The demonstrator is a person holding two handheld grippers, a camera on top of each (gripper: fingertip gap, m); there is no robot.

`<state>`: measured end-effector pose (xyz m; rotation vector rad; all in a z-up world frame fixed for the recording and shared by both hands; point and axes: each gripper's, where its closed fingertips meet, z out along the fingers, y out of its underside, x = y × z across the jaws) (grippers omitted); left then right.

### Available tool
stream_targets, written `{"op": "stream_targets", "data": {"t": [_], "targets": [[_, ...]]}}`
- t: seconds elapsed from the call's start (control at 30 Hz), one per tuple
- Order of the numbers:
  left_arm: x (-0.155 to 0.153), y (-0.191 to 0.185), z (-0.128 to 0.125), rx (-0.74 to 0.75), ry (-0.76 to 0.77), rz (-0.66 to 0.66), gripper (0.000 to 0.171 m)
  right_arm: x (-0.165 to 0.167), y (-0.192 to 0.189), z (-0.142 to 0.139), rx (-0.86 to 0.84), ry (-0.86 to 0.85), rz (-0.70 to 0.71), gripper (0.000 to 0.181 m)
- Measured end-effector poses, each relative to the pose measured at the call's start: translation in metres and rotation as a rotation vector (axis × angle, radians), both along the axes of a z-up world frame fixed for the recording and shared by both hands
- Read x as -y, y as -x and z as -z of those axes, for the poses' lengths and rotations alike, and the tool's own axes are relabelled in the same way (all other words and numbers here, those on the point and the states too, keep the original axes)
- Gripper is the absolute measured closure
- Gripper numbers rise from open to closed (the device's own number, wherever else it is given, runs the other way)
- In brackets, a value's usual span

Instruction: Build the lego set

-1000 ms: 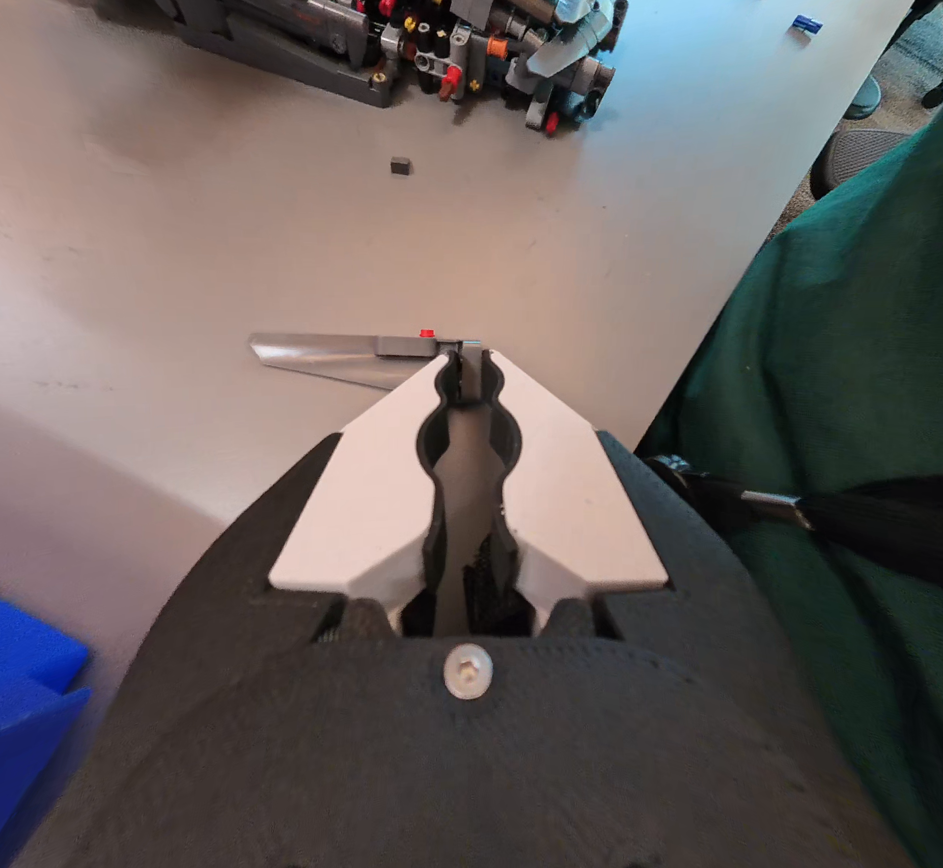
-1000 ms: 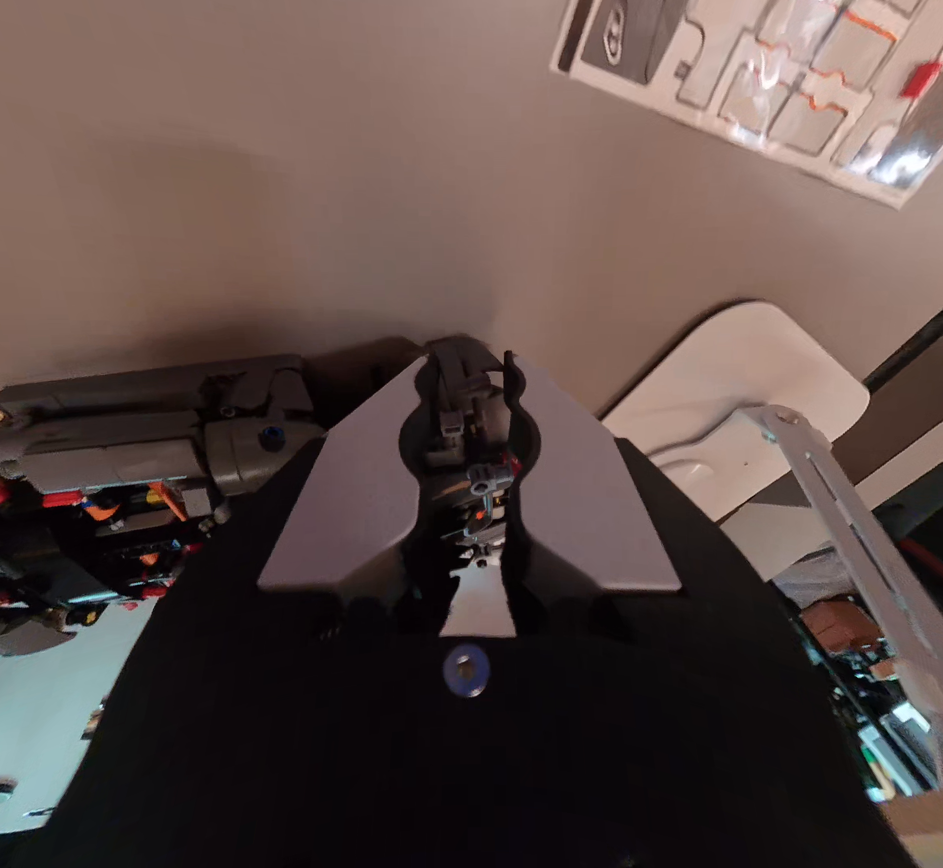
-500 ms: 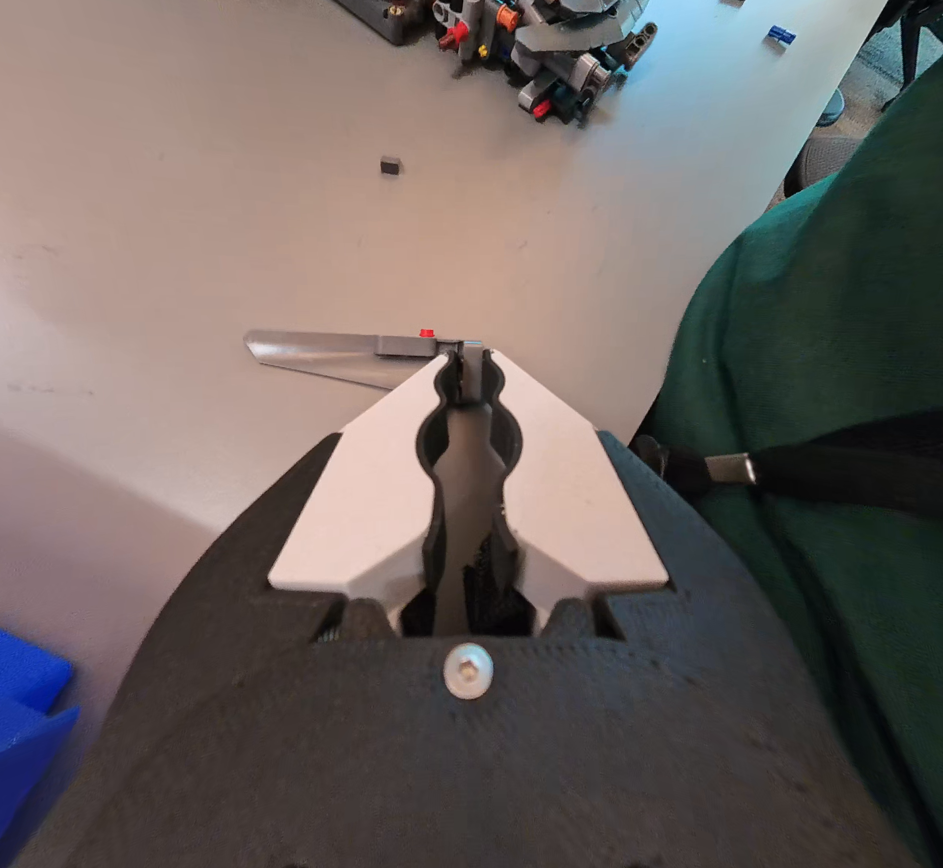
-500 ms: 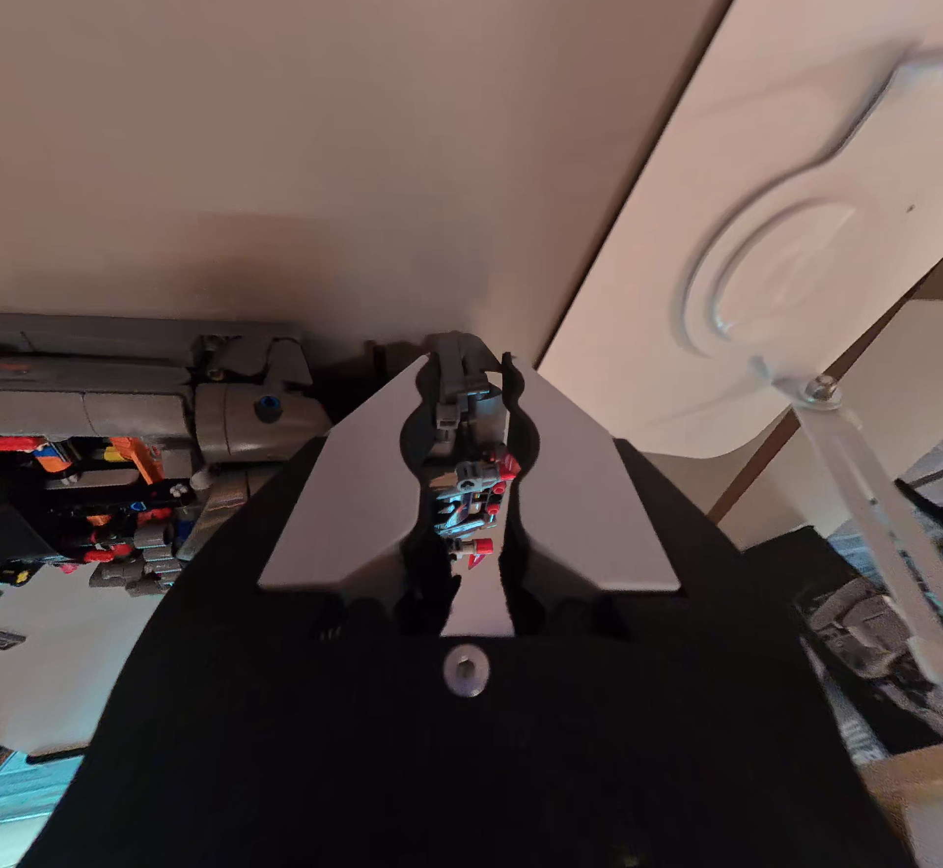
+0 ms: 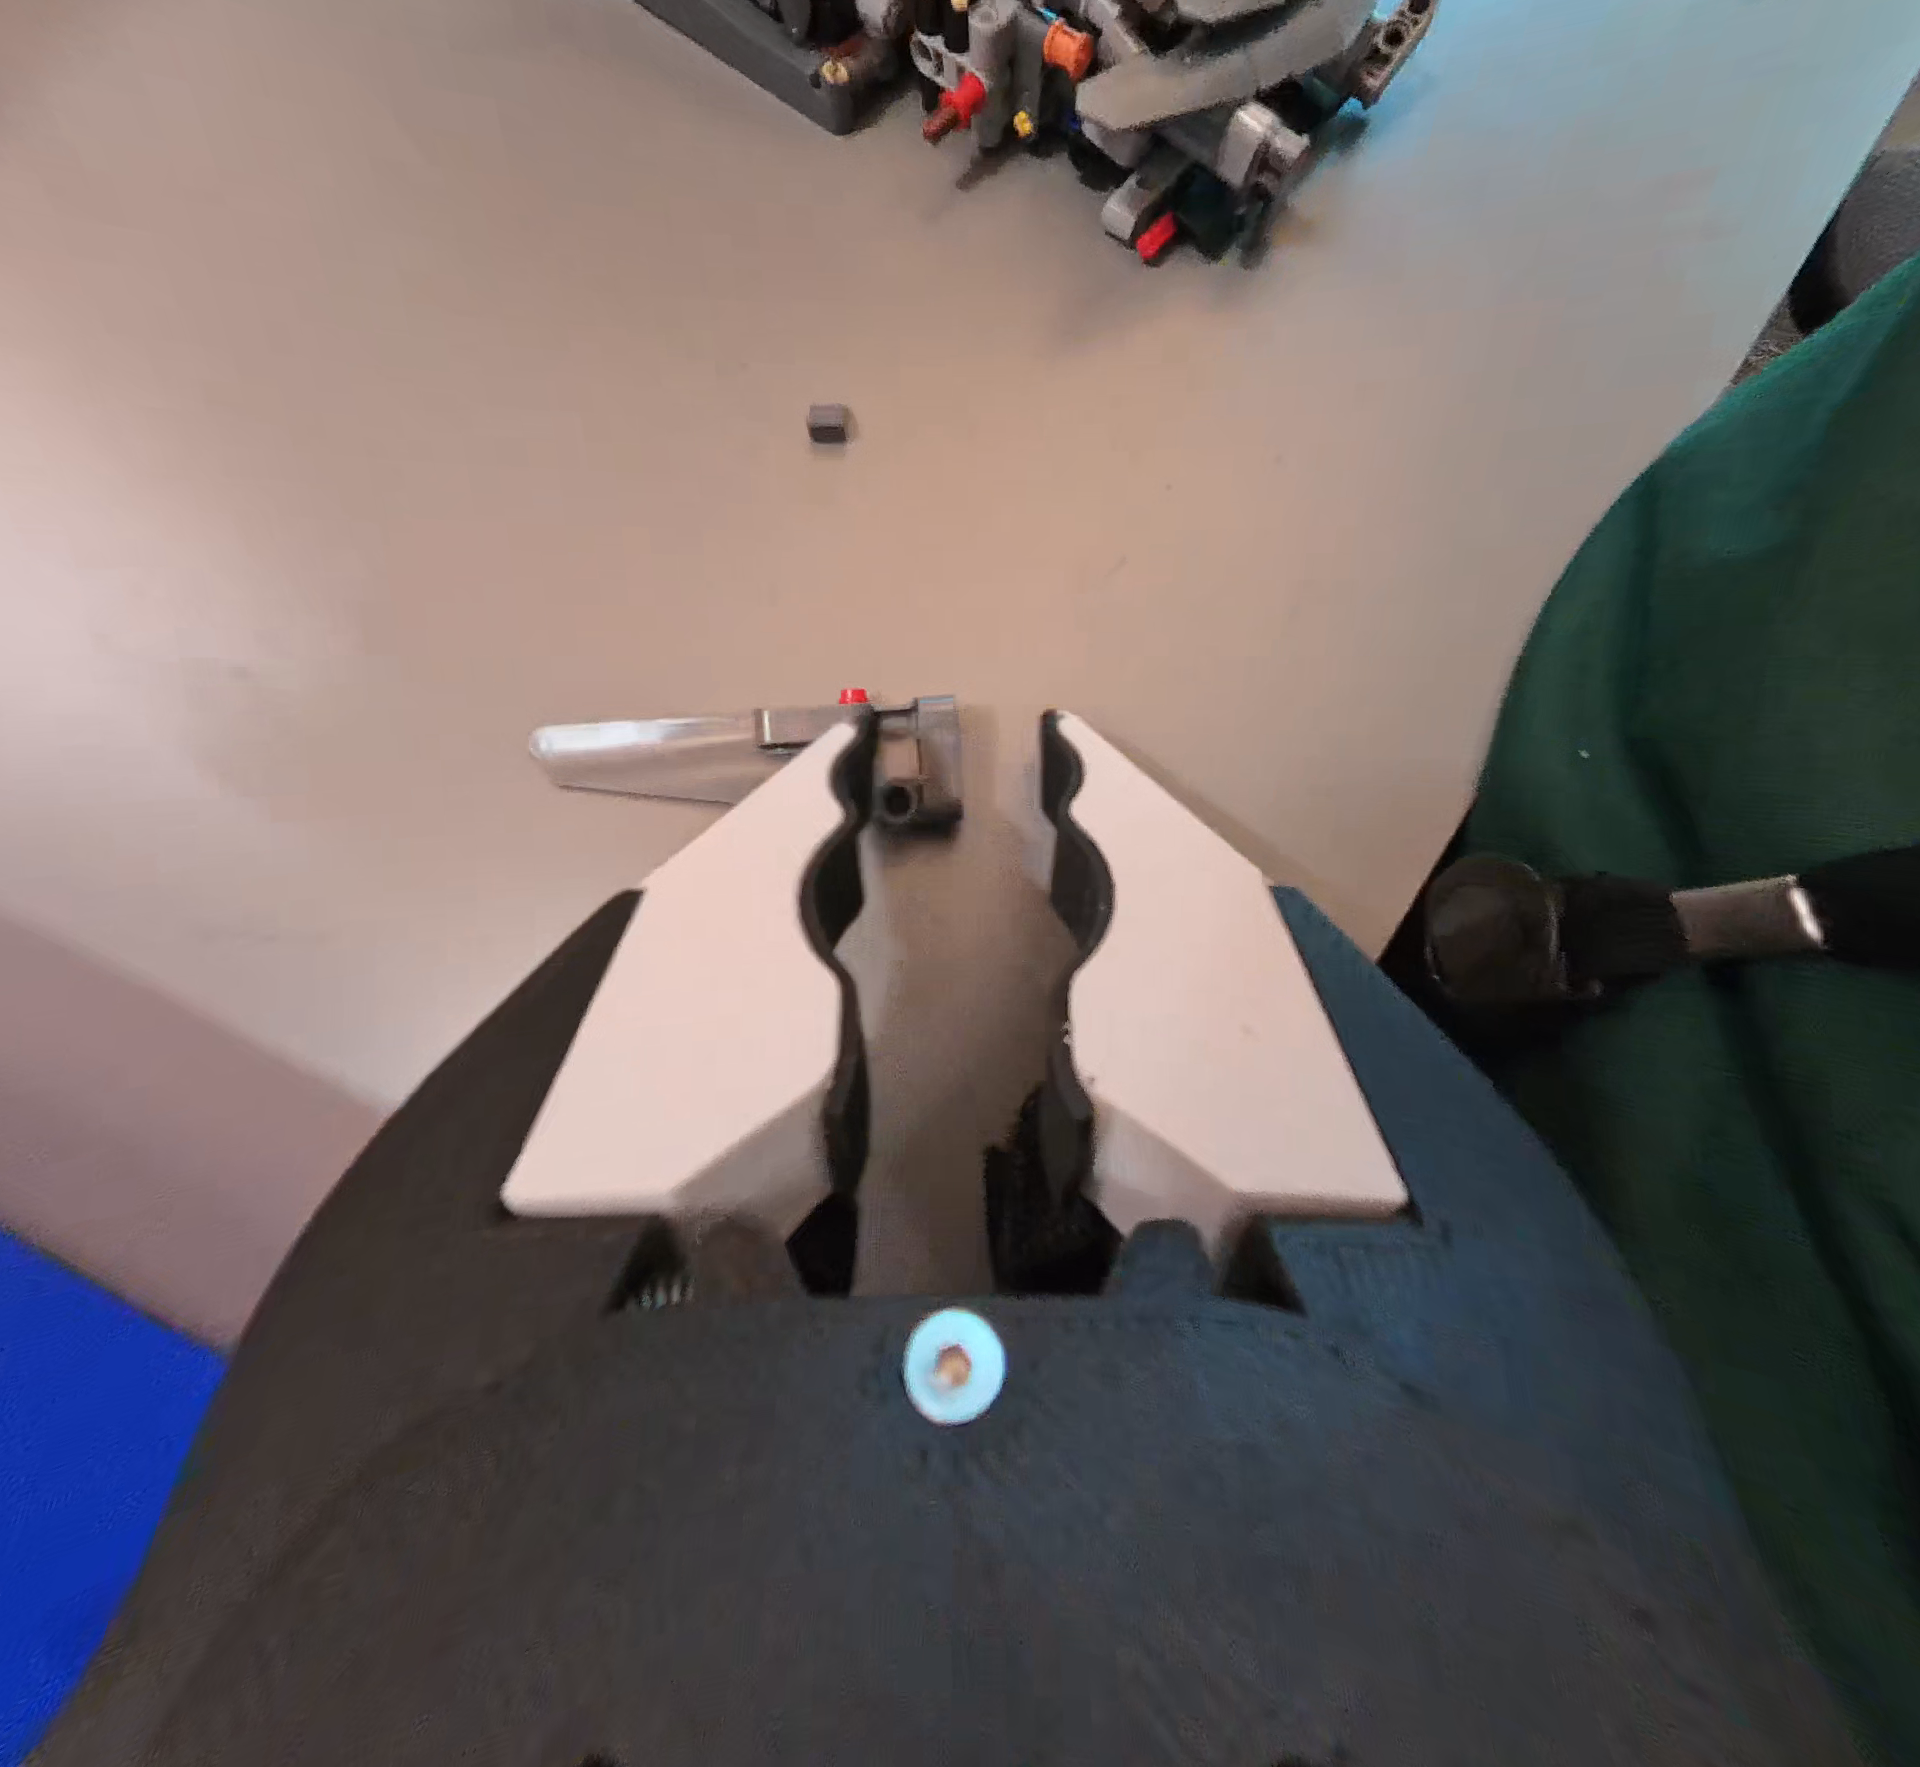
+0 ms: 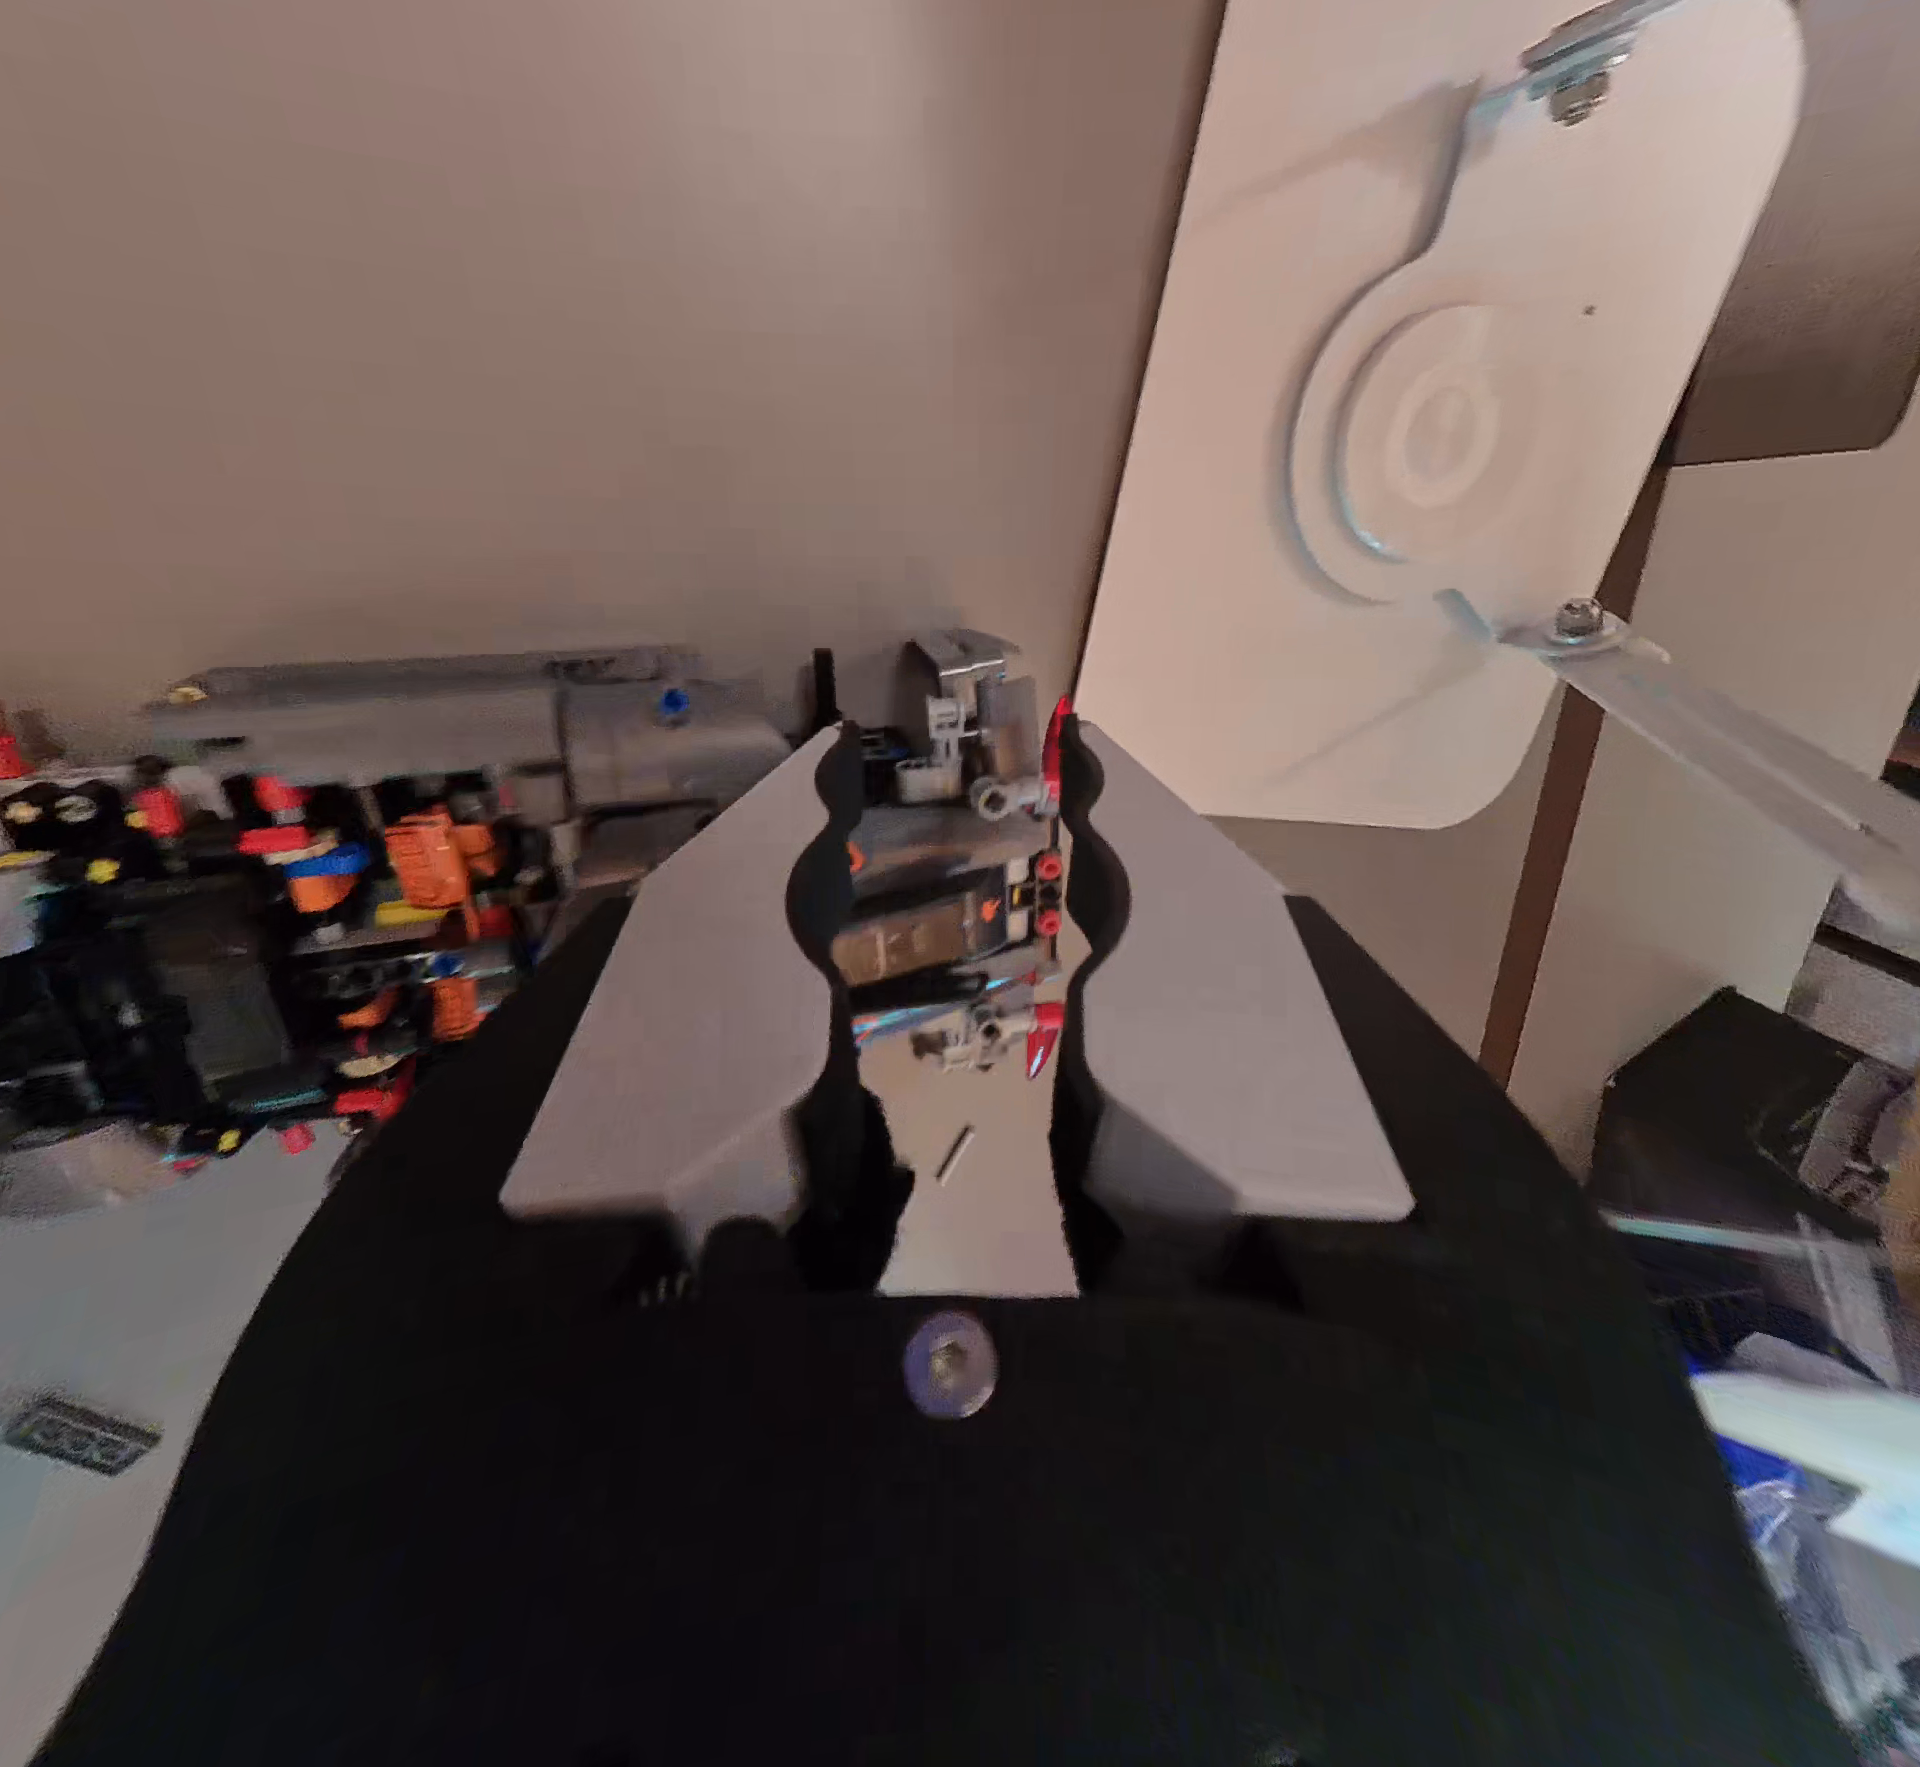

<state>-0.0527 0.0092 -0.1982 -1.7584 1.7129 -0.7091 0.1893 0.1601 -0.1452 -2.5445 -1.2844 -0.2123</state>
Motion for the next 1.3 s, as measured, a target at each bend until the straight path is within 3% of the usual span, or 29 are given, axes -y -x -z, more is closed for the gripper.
{"op": "stream_targets", "data": {"t": [0.13,0.23,0.33,0.4,0.53,0.73,0.8,1.0,1.23,1.3], "targets": [[-0.008,0.007,-0.031,0.079,-0.076,-0.028,0.129,0.023,0.004,-0.026,-0.121,-0.111,0.029,0.147],[-0.019,0.027,-0.079,0.205,-0.118,-0.061,0.133,0.044,0.005,-0.040,-0.219,-0.175,0.053,0.149],[-0.053,0.064,-0.126,0.251,-0.220,-0.175,0.139,0.064,0.007,-0.045,-0.310,-0.204,0.065,0.152],[-0.086,0.090,-0.138,0.189,-0.301,-0.257,0.141,0.075,0.009,-0.045,-0.351,-0.216,0.063,0.152],[-0.146,0.129,-0.113,-0.076,-0.346,-0.350,0.146,0.087,0.012,-0.040,-0.380,-0.215,0.073,0.152],[-0.183,0.122,-0.075,-0.151,-0.198,-0.232,0.150,0.096,0.024,-0.034,-0.398,-0.197,0.070,0.152],[-0.183,0.116,-0.058,-0.177,-0.123,-0.159,0.148,0.097,0.029,-0.031,-0.400,-0.184,0.064,0.153],[-0.208,0.108,-0.019,-0.275,-0.078,-0.145,0.147,0.092,0.044,-0.031,-0.414,-0.173,0.055,0.153],[-0.216,0.096,0.004,-0.326,-0.045,-0.136,0.145,0.090,0.061,-0.031,-0.409,-0.167,0.028,0.154],[-0.217,0.095,0.003,-0.316,-0.031,-0.145,0.153,0.090,0.063,-0.032,-0.414,-0.169,0.025,0.155]]}}
